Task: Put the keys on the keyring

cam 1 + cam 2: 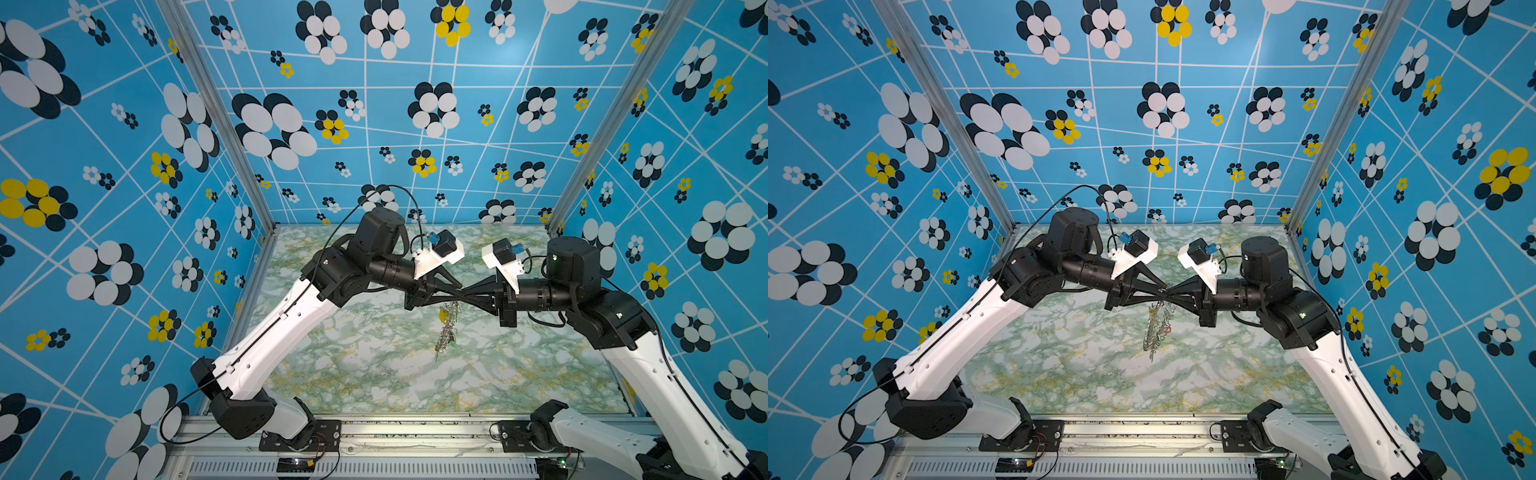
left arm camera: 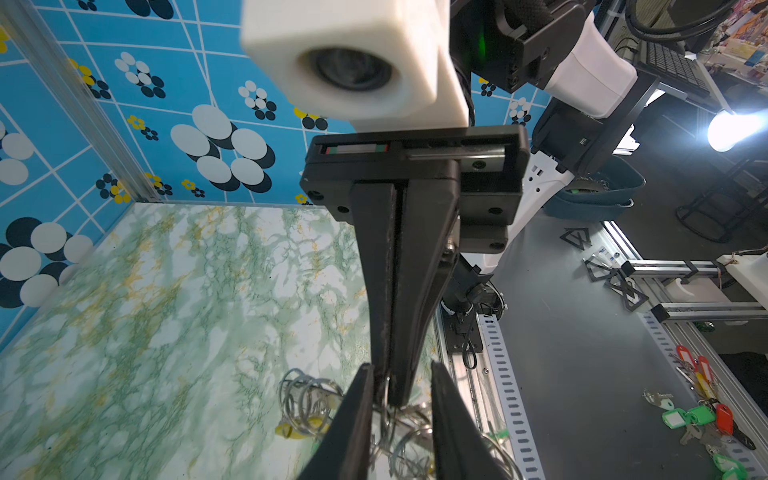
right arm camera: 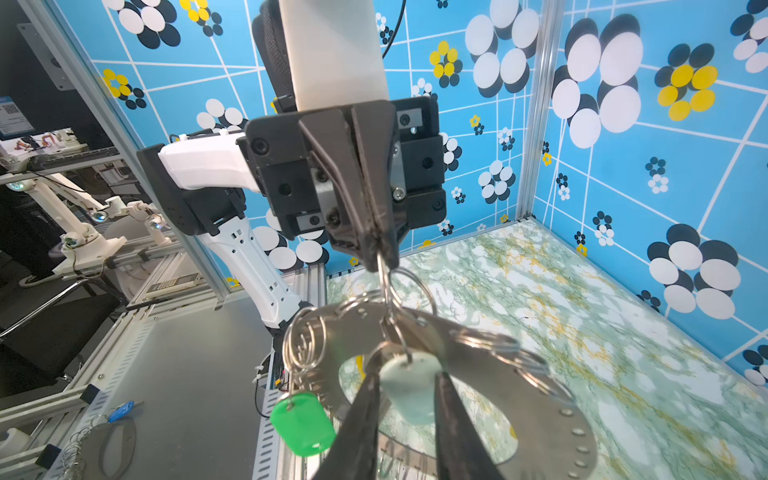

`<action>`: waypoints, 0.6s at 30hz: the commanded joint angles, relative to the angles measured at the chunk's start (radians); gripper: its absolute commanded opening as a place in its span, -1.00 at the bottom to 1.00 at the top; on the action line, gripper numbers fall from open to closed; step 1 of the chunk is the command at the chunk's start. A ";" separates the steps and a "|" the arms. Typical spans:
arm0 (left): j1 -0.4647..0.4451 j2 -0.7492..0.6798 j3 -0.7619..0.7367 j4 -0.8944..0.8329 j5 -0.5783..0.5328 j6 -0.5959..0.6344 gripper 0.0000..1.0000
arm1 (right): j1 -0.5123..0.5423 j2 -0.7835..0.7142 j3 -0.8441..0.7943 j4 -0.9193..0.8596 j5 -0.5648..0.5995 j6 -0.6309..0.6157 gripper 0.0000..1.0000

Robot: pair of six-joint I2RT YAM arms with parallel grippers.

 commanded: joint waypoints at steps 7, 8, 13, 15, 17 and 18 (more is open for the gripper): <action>-0.009 0.009 0.003 -0.025 -0.012 0.010 -0.78 | 0.009 -0.009 0.038 0.039 -0.003 -0.007 -1.00; -0.011 0.009 0.001 -0.027 -0.014 0.013 -0.81 | 0.009 -0.009 0.039 0.040 -0.002 -0.006 -1.00; -0.016 0.012 0.000 -0.041 -0.026 0.021 -0.96 | 0.008 -0.011 0.042 0.045 0.003 -0.004 -1.00; -0.018 0.012 0.000 -0.047 -0.027 0.025 -1.00 | 0.009 -0.013 0.045 0.047 0.004 -0.004 -1.00; -0.020 0.013 -0.001 -0.049 -0.031 0.026 -1.00 | 0.009 -0.012 0.045 0.047 0.005 -0.005 -1.00; -0.020 0.012 -0.001 -0.049 -0.031 0.026 -1.00 | 0.009 -0.012 0.045 0.047 0.006 -0.003 -1.00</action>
